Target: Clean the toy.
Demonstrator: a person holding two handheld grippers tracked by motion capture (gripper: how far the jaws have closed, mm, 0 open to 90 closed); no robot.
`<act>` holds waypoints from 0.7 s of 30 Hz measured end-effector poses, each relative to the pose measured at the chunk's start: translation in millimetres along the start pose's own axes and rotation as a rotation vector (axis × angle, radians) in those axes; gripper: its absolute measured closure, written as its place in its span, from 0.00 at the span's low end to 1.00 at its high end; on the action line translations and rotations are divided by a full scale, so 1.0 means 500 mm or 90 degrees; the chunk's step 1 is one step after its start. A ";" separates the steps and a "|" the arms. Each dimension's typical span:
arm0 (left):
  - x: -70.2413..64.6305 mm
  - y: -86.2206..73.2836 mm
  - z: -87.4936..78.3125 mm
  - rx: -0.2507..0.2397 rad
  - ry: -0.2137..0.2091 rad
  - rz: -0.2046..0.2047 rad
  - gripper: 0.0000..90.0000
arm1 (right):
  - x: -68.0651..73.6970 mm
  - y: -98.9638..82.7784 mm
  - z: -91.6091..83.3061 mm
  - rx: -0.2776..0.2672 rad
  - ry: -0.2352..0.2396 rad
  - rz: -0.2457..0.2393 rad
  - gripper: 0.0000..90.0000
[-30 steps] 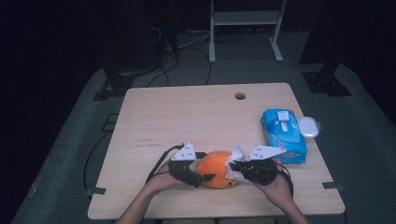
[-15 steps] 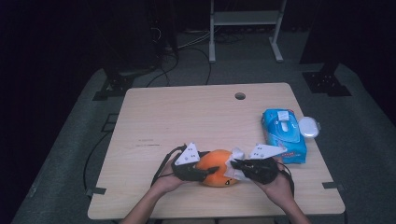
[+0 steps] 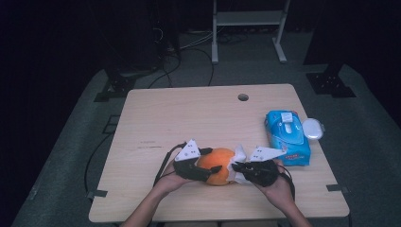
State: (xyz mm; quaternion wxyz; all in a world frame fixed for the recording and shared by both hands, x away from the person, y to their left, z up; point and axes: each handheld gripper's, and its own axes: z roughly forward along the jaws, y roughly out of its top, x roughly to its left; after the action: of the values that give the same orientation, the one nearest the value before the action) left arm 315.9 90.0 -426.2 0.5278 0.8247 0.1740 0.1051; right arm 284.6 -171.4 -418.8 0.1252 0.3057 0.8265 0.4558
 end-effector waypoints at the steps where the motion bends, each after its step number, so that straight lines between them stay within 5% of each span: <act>1: 0.001 -0.004 0.000 0.001 -0.006 -0.002 0.35 | 0.002 0.002 -0.004 -0.008 -0.004 -0.002 0.95; 5: 0.000 -0.013 -0.004 0.003 -0.021 0.012 0.36 | 0.017 0.013 -0.010 -0.040 0.007 -0.012 0.94; 8: 0.009 -0.021 -0.013 0.011 -0.025 0.017 0.36 | 0.020 0.014 -0.003 -0.029 0.001 -0.021 0.95; 15: 0.022 -0.030 -0.024 0.016 -0.044 0.005 0.36 | -0.023 -0.010 0.000 -0.004 -0.033 0.022 0.96; 19: 0.018 -0.028 -0.023 0.014 -0.051 0.005 0.35 | -0.005 0.007 -0.012 -0.057 -0.015 0.013 0.96; 21: 0.016 -0.023 -0.024 0.013 -0.062 -0.007 0.32 | 0.004 0.012 -0.009 -0.055 -0.005 -0.003 0.96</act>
State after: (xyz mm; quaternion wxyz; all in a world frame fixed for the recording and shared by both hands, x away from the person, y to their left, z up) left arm 316.8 107.6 -431.8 0.5277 0.8332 0.1539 0.0602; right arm 283.4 -170.7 -411.1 0.1430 0.2998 0.8064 0.4894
